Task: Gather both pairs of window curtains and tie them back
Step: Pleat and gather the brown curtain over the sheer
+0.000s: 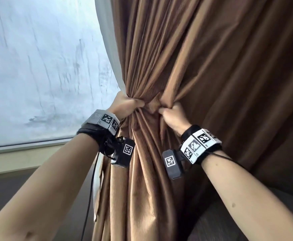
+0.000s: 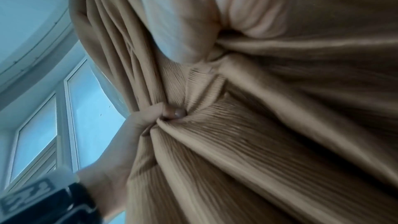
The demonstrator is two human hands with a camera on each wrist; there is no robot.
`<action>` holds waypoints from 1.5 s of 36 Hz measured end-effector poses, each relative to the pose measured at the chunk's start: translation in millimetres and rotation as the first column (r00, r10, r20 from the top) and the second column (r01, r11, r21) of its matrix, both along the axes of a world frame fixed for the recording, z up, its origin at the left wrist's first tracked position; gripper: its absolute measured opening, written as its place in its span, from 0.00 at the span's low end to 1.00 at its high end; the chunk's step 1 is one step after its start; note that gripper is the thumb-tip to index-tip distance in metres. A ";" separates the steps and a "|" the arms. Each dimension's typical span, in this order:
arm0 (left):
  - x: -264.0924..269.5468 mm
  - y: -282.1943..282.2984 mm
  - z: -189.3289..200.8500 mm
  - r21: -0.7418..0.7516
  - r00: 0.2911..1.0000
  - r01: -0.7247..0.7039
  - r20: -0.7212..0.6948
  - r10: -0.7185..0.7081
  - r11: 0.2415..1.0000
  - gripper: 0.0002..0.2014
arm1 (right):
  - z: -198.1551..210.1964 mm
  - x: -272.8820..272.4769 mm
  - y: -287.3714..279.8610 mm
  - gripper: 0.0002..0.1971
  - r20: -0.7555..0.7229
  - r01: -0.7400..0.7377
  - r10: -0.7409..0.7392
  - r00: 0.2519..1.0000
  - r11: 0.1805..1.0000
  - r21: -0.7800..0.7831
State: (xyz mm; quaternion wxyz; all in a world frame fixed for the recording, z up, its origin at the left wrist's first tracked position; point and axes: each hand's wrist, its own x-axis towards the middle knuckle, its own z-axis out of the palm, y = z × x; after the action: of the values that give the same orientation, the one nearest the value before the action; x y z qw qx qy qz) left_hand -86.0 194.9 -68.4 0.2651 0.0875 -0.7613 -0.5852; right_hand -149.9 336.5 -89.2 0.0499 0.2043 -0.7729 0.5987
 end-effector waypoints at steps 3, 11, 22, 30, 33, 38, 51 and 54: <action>-5.8 -6.6 -1.0 -0.008 1.000 -0.025 0.003 0.025 1.000 0.17 | -4.2 -5.2 -0.1 0.09 -0.078 0.204 -0.200 0.977 0.978 0.044; -5.6 -3.6 -7.6 0.008 0.999 -0.018 -0.034 0.018 1.000 0.12 | -1.3 6.0 -1.9 0.12 -0.079 0.085 -0.072 0.994 0.979 0.184; -5.8 -0.1 -2.0 -0.011 0.977 0.214 -0.007 -0.214 0.977 0.34 | 10.6 44.4 -40.9 0.23 -0.068 -0.186 0.261 0.963 0.825 0.533; -18.1 -7.5 -7.5 -0.143 0.949 -0.312 0.006 0.316 0.939 0.23 | 8.5 37.2 -34.0 0.33 -0.042 -0.173 0.230 0.972 0.827 0.535; -18.9 -18.4 -7.0 -0.129 0.945 -0.324 -0.002 0.326 0.937 0.22 | -0.2 11.6 -23.9 0.36 0.093 -0.340 0.327 0.941 0.913 0.226; -12.5 -33.3 -2.0 -0.031 0.980 -0.200 -0.016 0.200 0.979 0.25 | -16.6 -30.1 10.8 0.19 0.193 0.080 -0.035 0.981 0.970 -0.229; -3.2 -30.6 5.7 0.074 0.975 0.164 0.139 -0.173 0.984 0.33 | -98.5 -191.0 65.4 0.64 0.415 0.054 0.046 0.908 0.972 -0.227; -1.6 -25.4 7.2 0.067 0.960 0.213 0.169 -0.221 0.975 0.28 | -65.3 -125.2 50.1 0.68 0.419 -0.084 0.212 0.883 0.949 -0.303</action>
State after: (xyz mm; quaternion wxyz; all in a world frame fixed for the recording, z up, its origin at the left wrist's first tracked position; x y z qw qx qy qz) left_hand -87.6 169.5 -61.1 0.1290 0.0611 -0.7725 -0.6188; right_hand -275.2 386.6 -154.5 -0.1470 0.1115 -0.6544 0.7332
